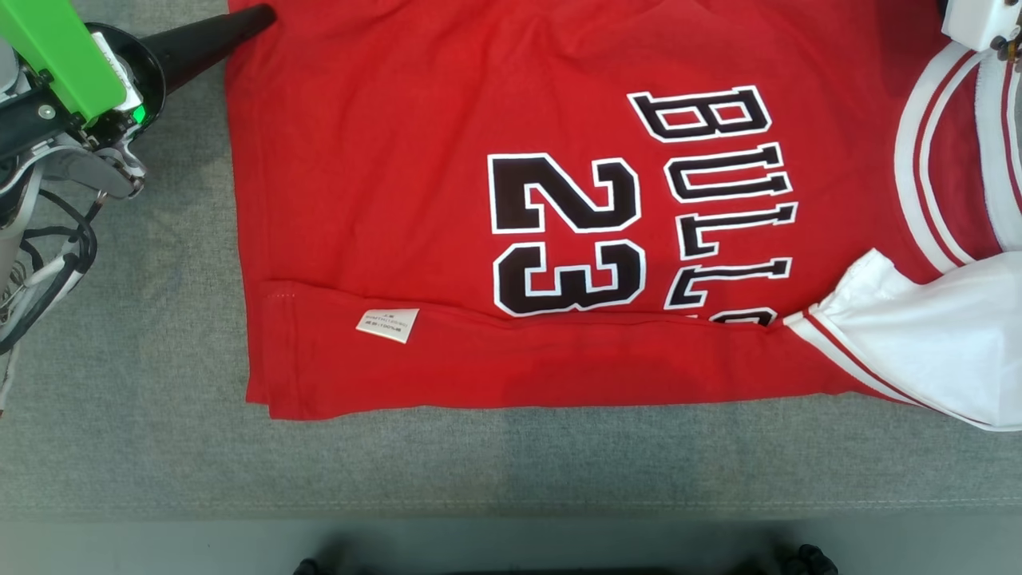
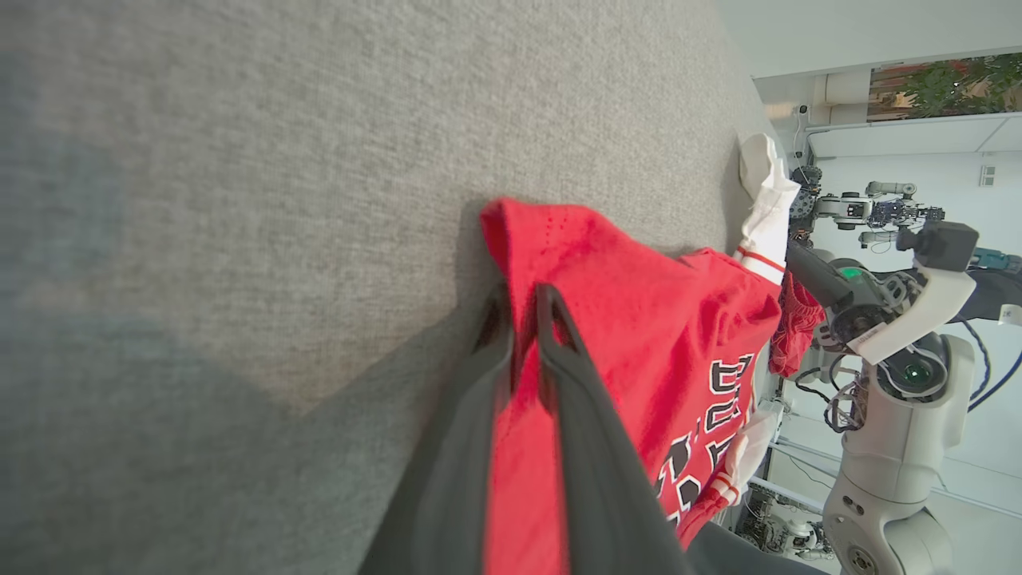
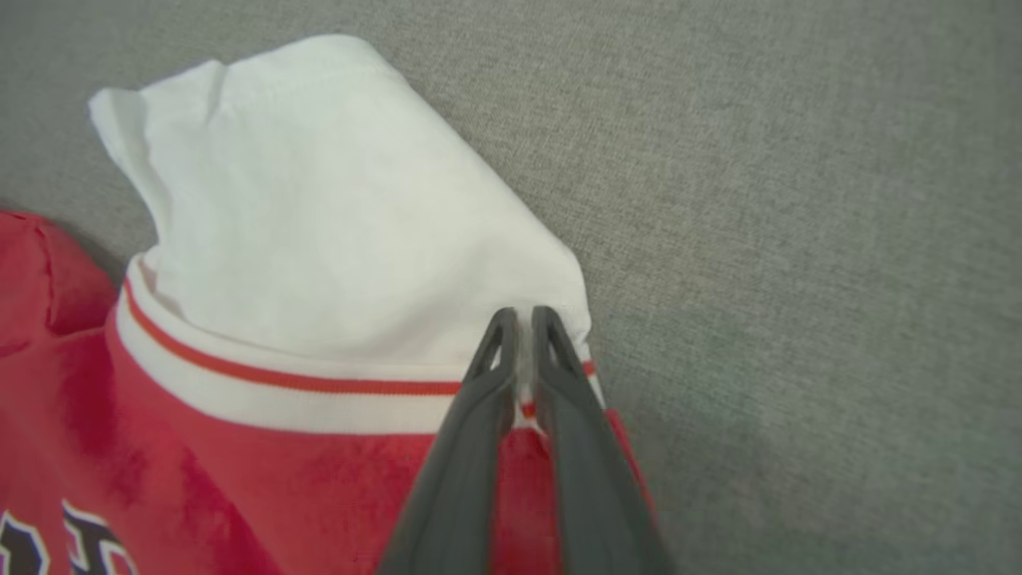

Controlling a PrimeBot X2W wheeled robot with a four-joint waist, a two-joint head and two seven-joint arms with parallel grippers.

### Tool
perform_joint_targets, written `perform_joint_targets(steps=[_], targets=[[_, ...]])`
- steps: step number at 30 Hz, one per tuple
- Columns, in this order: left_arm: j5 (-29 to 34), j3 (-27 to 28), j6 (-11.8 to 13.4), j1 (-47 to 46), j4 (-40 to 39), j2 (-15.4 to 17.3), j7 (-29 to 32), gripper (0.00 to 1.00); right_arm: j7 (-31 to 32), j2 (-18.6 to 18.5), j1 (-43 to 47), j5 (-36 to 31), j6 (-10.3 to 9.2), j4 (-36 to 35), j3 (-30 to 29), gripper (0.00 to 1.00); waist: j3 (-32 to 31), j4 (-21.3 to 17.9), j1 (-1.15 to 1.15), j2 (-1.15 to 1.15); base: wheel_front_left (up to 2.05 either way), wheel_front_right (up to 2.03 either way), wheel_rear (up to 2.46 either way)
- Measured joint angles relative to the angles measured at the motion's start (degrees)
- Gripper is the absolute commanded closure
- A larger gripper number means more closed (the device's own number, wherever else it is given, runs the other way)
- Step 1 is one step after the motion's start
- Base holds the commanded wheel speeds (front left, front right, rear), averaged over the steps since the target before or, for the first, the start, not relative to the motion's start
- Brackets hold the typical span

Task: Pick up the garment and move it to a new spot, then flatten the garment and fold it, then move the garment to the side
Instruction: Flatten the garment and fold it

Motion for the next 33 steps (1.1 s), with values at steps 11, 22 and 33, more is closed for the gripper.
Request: perform_joint_targets(steps=[11,22,33], targets=[[-0.7,2.2,-2.8,1.2,0.5,-0.7,-3.4,1.0,-3.9,-0.6,0.0,0.0,0.34,-1.8,-2.1,1.0,-0.3,0.2,0.0,0.0,0.0,0.0,0.0],[-0.9,4.6,-5.3,6.3,-0.7,-0.2,-7.9,1.0,-9.4,-1.3,4.4,2.2,0.36,-3.7,-4.2,1.0,-1.6,0.0,0.0,0.0,0.0,0.0,0.0],[1.1,6.1,-6.4,15.8,-5.7,0.6,-14.6,1.0,-15.6,-1.4,15.8,5.1,0.63,-7.9,-5.8,1.0,-4.8,-0.4,0.0,0.0,0.0,0.0,0.0]])
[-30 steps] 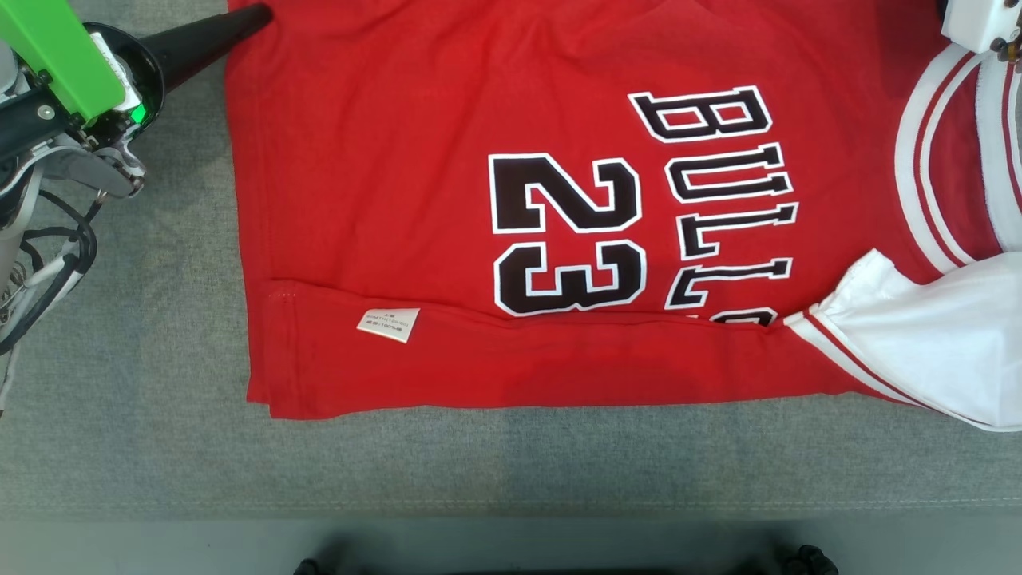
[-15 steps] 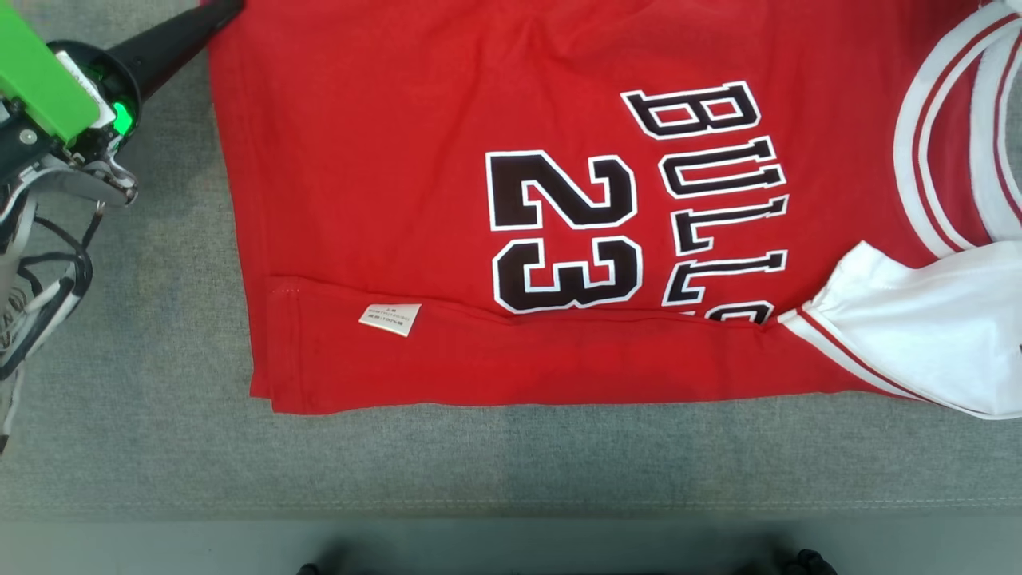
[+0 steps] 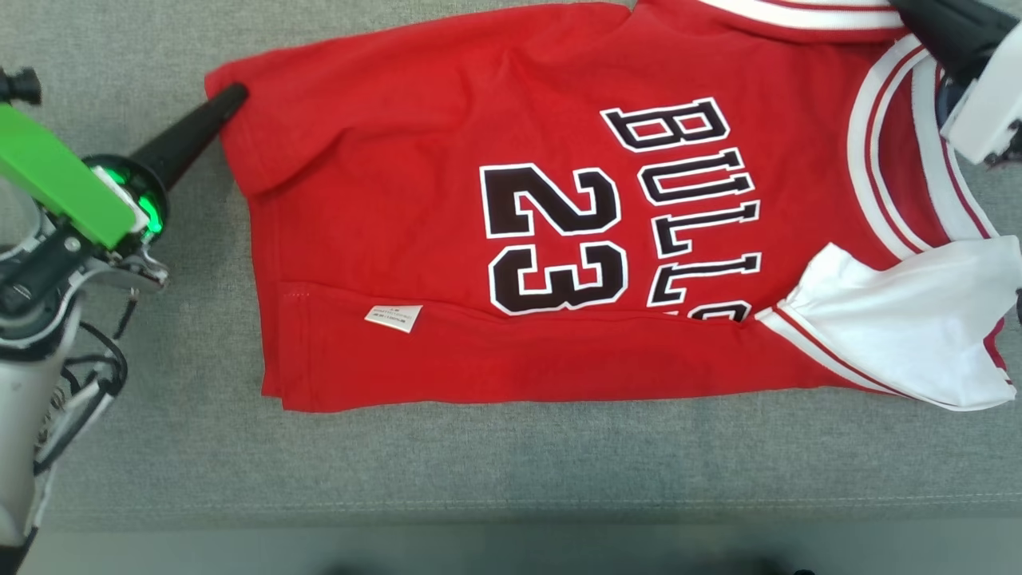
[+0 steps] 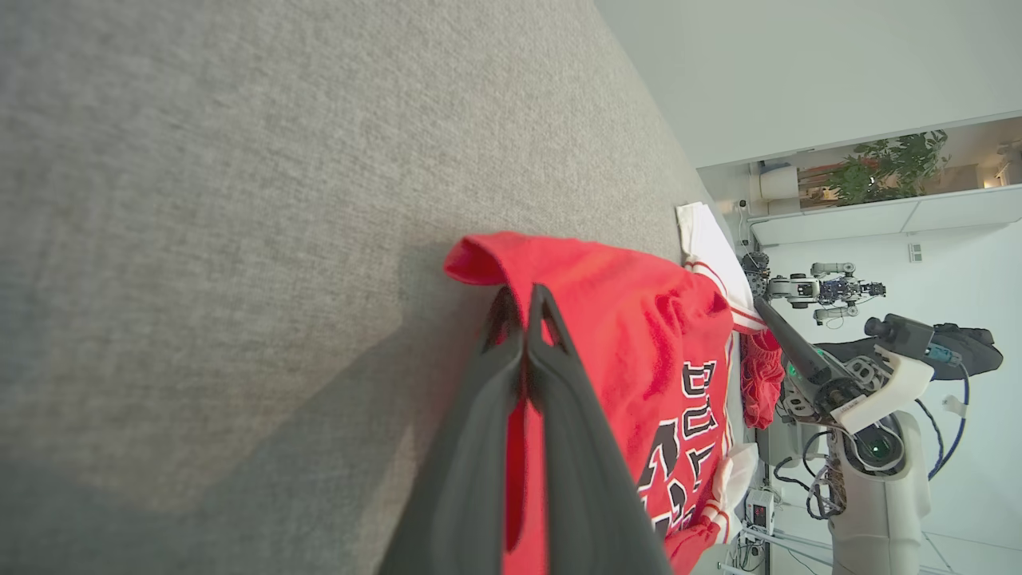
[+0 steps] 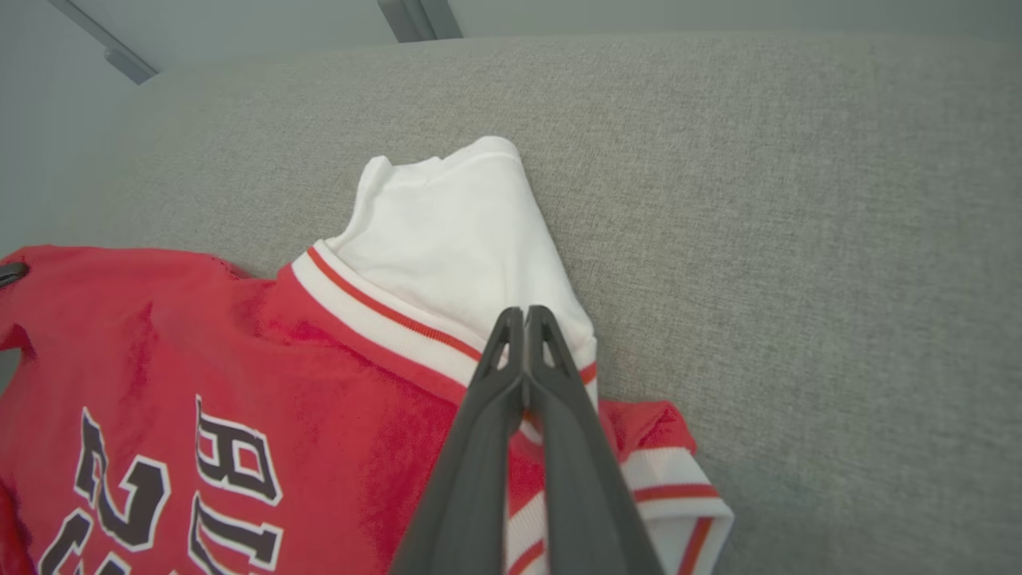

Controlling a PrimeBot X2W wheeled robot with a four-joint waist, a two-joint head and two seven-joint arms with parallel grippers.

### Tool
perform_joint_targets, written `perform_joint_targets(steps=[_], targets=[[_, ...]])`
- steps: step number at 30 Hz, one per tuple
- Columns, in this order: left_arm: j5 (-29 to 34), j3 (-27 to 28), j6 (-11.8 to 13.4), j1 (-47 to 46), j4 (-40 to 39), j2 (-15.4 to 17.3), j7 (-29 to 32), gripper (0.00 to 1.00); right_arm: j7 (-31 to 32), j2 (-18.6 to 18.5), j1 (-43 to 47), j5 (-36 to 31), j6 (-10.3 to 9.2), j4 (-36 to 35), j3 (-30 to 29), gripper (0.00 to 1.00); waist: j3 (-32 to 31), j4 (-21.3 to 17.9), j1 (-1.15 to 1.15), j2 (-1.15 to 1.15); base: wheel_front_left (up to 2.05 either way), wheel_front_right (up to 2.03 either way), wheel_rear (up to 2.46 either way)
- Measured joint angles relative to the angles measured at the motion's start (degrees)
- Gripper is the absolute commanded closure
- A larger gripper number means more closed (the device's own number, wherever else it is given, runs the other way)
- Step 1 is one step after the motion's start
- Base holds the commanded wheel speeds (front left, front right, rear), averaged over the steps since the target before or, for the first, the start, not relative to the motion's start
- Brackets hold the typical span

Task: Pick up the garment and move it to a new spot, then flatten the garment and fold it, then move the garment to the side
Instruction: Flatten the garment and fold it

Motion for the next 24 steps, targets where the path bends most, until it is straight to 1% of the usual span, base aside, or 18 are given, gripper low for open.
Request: perform_joint_targets(steps=[4,10,14,19,24], targets=[[0.0,0.5,0.0,3.7,-1.2,-0.4,-2.1,1.0,-2.1,-0.1,4.9,1.1,0.23,-1.6,-0.5,1.0,-1.3,0.0,0.0,0.0,0.0,0.0,0.0],[0.0,1.6,0.0,8.2,-2.7,-0.1,-5.0,1.0,-4.9,-0.1,11.3,1.4,0.23,-3.6,-0.4,1.0,-3.7,-0.2,0.0,0.0,0.0,0.0,0.0],[0.1,2.8,0.0,10.1,-5.5,0.2,-7.1,1.0,-7.2,-0.3,13.8,1.0,0.23,-5.0,-0.5,1.0,-5.3,-0.6,0.0,0.0,0.0,0.0,0.0],[0.8,2.7,0.0,12.1,-9.5,-0.2,-8.6,1.0,-10.4,-1.3,16.3,0.5,0.23,-6.9,-2.2,1.0,-7.5,-1.1,0.0,0.0,0.0,0.0,0.0],[1.1,2.5,0.0,15.6,-12.0,-0.3,-10.0,1.0,-12.6,-1.4,18.4,0.5,0.23,-8.8,-3.8,1.0,-9.1,-1.3,0.0,0.0,0.0,0.0,0.0]])
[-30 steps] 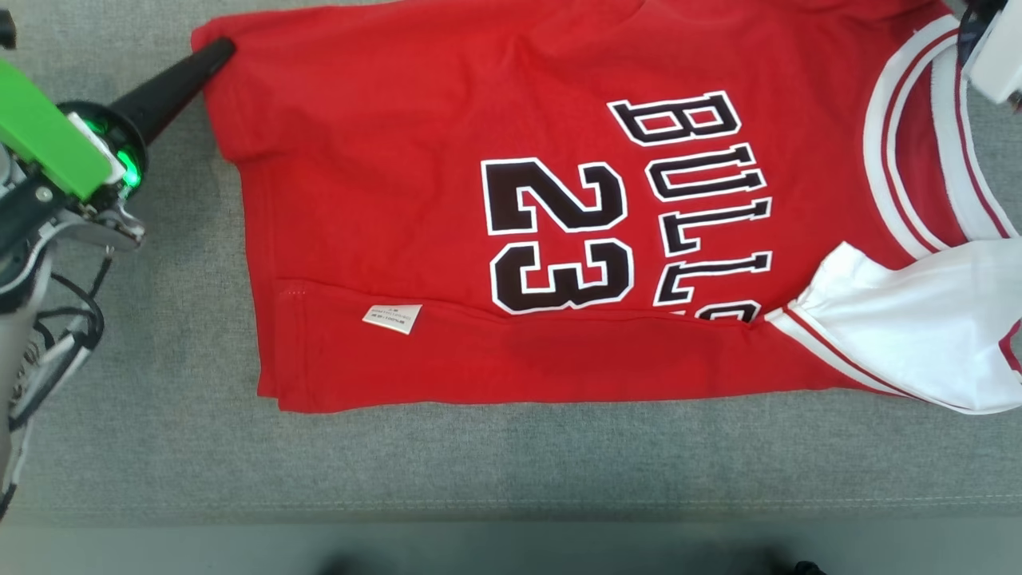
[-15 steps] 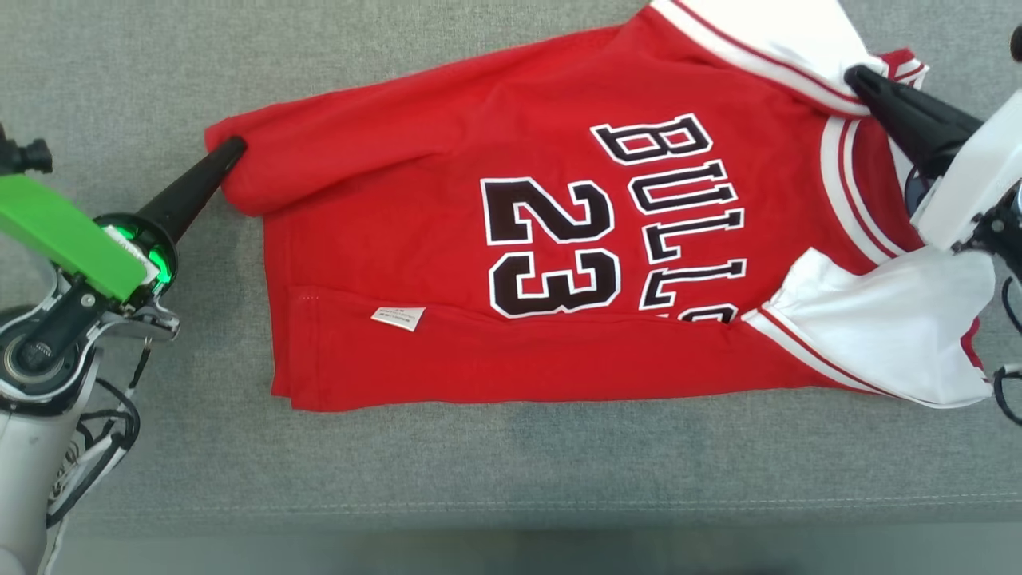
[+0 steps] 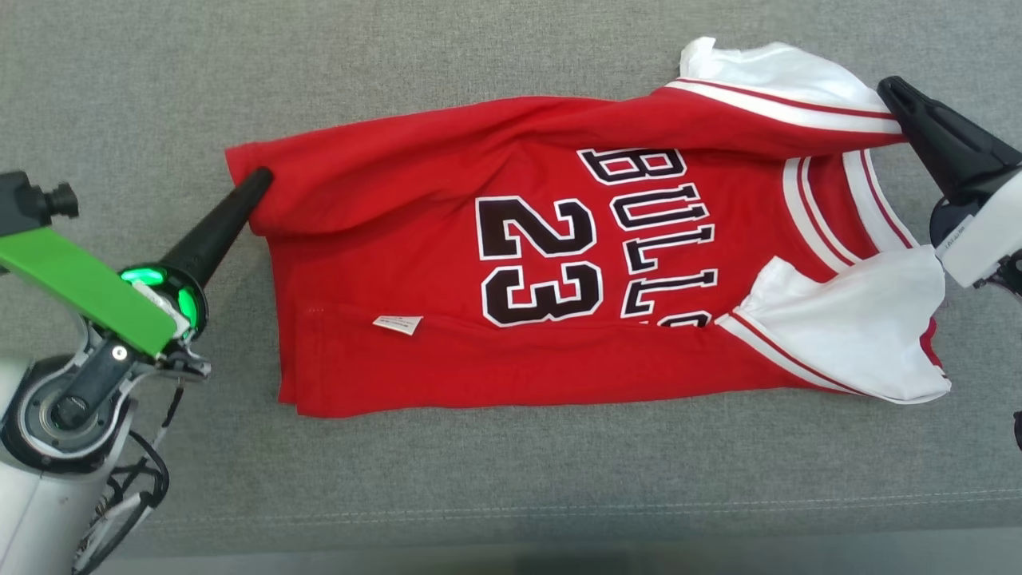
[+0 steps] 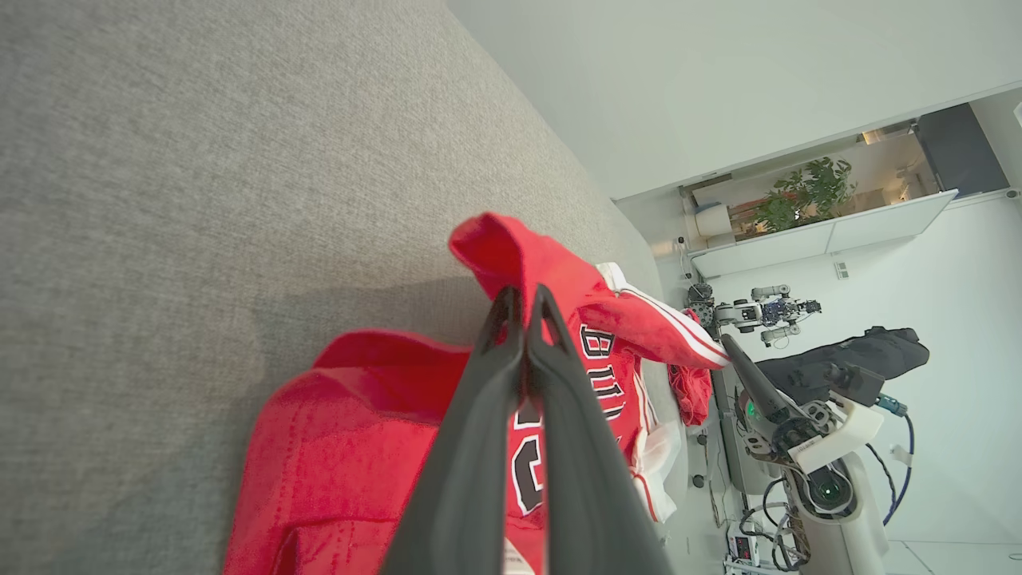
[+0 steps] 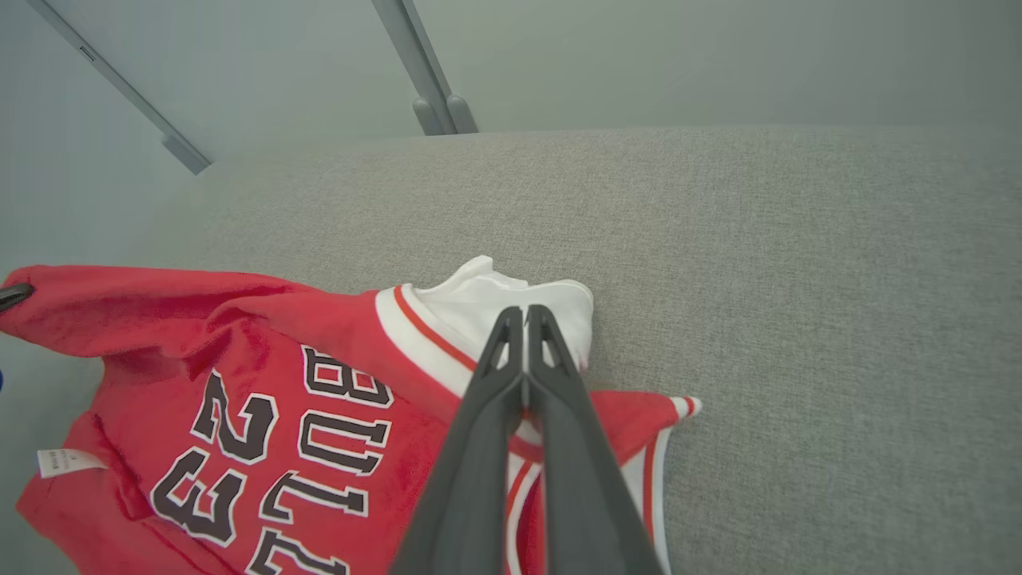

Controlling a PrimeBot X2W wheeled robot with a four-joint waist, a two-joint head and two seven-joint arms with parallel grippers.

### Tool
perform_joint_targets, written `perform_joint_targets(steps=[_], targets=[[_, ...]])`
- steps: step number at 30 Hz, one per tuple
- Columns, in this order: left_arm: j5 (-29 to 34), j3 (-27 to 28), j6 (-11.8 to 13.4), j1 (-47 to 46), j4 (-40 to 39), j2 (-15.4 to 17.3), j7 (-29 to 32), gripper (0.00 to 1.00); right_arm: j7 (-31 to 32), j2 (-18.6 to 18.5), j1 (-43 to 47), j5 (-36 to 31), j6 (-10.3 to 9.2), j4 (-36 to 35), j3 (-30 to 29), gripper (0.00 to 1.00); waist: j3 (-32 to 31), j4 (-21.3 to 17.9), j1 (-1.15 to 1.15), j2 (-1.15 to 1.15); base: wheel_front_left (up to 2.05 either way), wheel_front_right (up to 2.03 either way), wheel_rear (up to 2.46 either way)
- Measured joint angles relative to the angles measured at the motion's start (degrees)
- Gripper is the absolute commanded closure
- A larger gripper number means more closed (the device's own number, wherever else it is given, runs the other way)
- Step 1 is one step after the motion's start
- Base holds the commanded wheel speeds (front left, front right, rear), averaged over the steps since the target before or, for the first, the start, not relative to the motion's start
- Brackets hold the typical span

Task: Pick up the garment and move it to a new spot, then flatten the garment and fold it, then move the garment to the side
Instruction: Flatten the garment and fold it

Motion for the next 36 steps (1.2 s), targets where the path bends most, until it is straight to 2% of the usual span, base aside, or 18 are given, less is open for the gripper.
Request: perform_joint_targets(steps=[9,25,36], targets=[[0.0,0.8,0.0,6.3,-2.0,1.1,-1.5,1.0,-1.2,-1.2,6.5,0.5,-0.65,-1.0,-2.6,1.0,-1.7,-0.4,0.0,0.0,0.0,0.0,0.0],[0.0,1.3,0.0,10.7,-5.8,2.8,-1.9,1.0,-3.2,-1.6,12.7,1.1,-2.0,-3.3,-5.0,1.0,-2.2,-1.1,0.0,0.0,0.0,0.0,0.0],[0.0,0.0,0.0,13.9,-7.1,3.4,-1.7,1.0,-3.8,-1.1,18.6,1.3,-2.19,-3.5,-4.3,1.0,-1.9,-1.6,0.0,0.0,0.0,0.0,0.0]])
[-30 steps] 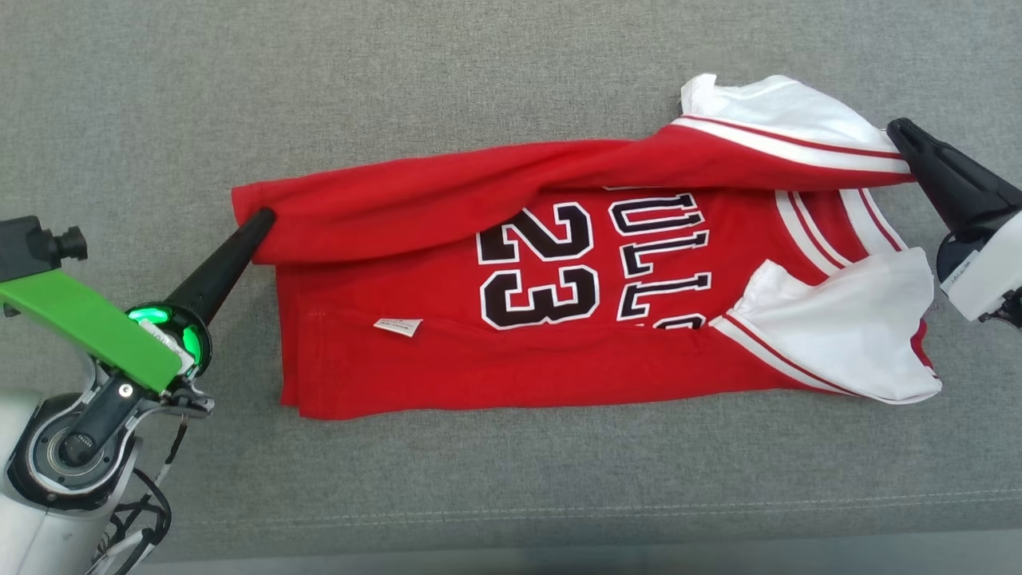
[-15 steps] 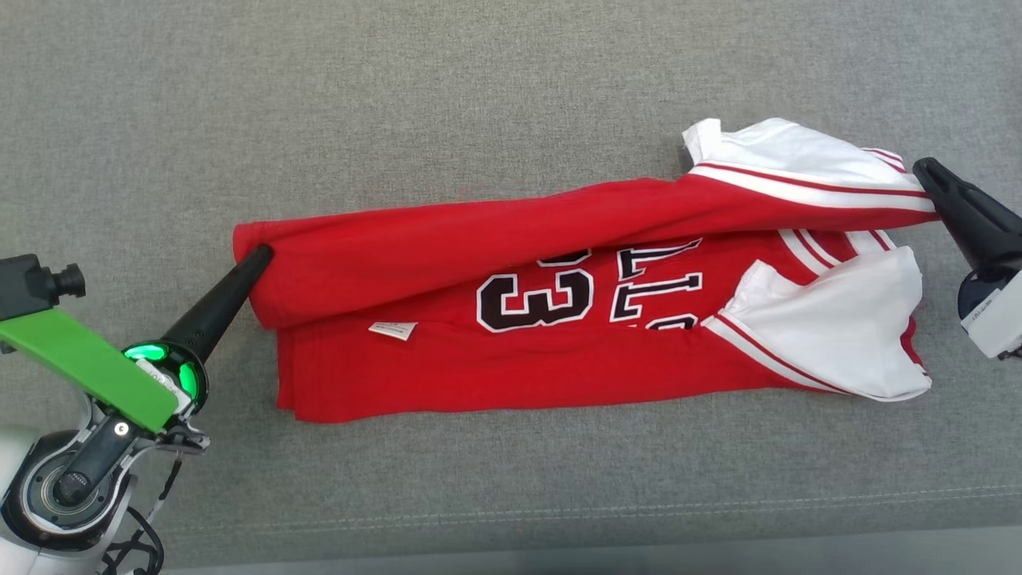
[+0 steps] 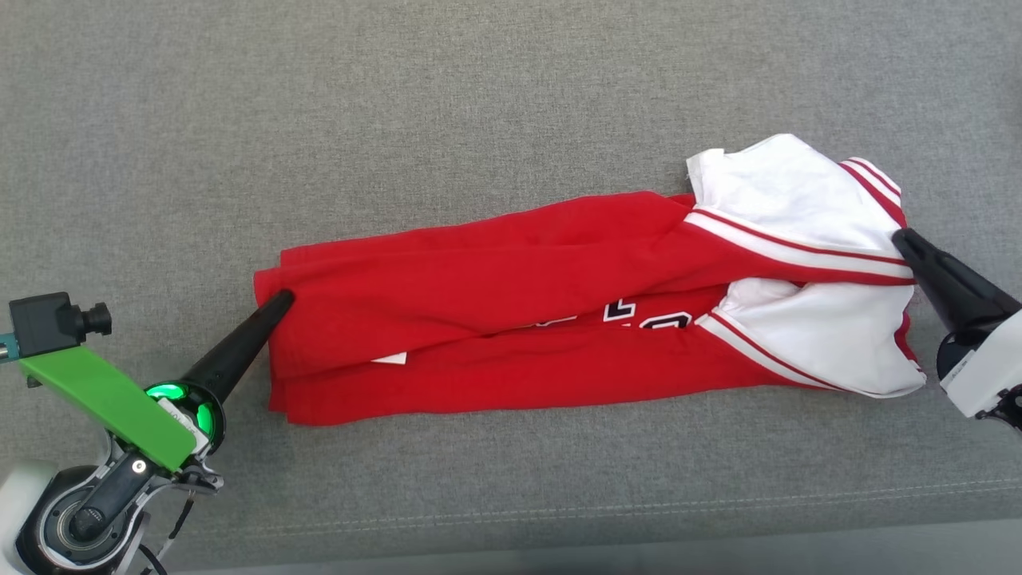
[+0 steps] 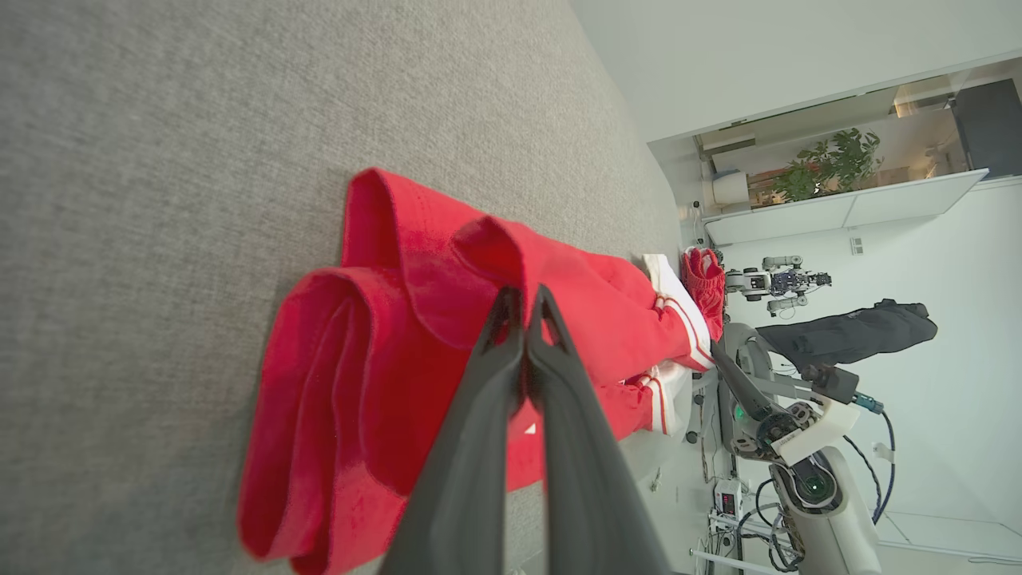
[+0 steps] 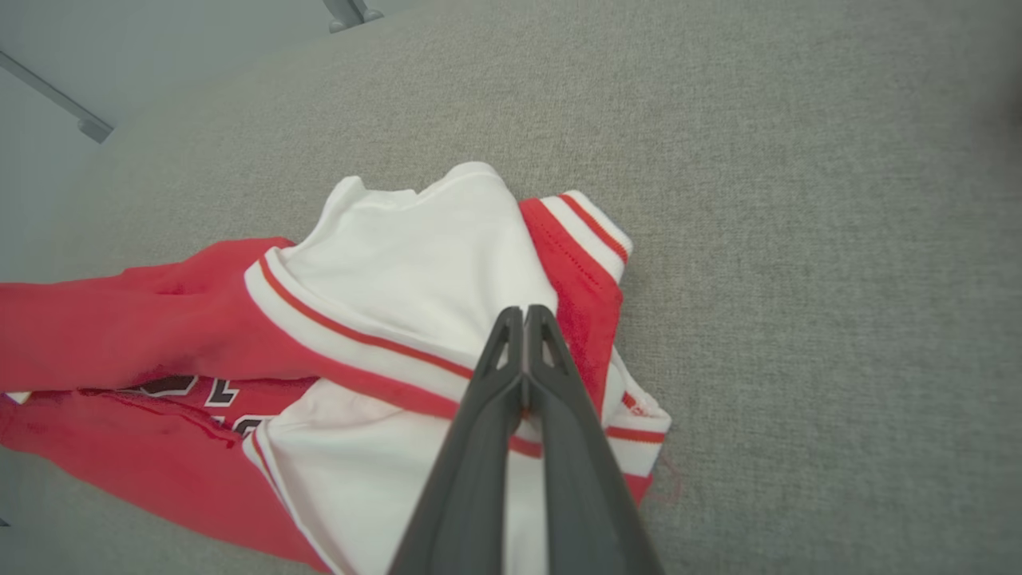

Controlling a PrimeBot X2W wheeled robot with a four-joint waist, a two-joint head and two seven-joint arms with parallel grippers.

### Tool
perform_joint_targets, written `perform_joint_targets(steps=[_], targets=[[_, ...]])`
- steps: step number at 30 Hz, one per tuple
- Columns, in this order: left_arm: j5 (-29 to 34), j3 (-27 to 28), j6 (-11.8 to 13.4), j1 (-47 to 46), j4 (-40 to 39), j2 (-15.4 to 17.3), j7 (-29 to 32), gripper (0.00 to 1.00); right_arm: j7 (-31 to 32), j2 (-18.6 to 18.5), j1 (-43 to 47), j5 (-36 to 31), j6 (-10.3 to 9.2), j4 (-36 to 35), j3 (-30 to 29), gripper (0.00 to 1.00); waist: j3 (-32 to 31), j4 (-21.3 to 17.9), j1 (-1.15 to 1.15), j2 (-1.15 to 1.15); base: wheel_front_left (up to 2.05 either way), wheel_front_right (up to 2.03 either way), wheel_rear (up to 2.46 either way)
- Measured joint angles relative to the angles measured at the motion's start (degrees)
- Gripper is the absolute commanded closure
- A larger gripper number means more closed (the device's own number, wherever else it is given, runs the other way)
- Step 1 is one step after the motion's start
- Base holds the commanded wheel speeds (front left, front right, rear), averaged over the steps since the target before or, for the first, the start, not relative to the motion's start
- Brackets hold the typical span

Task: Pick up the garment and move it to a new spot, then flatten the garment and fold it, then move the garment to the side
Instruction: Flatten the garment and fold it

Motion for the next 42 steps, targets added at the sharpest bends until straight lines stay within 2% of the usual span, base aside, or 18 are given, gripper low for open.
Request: perform_joint_targets(steps=[14,27,42], targets=[[1.0,-1.3,0.0,0.5,0.1,-0.2,0.1,1.0,-1.9,1.0,1.4,0.1,0.09,0.4,0.7,1.0,0.7,0.2,0.0,0.0,0.0,0.0,0.0],[1.1,-0.3,0.0,1.5,1.6,0.5,0.8,1.0,-3.4,-0.5,1.5,-0.5,0.1,-0.3,-0.9,1.0,-0.6,-0.7,0.0,0.0,0.0,0.0,0.0],[-1.0,-0.9,0.0,2.9,2.8,1.2,2.8,1.0,-0.3,0.1,7.0,0.4,0.09,-1.0,2.5,1.0,-0.7,-1.0,0.0,0.0,0.0,0.0,0.0]])
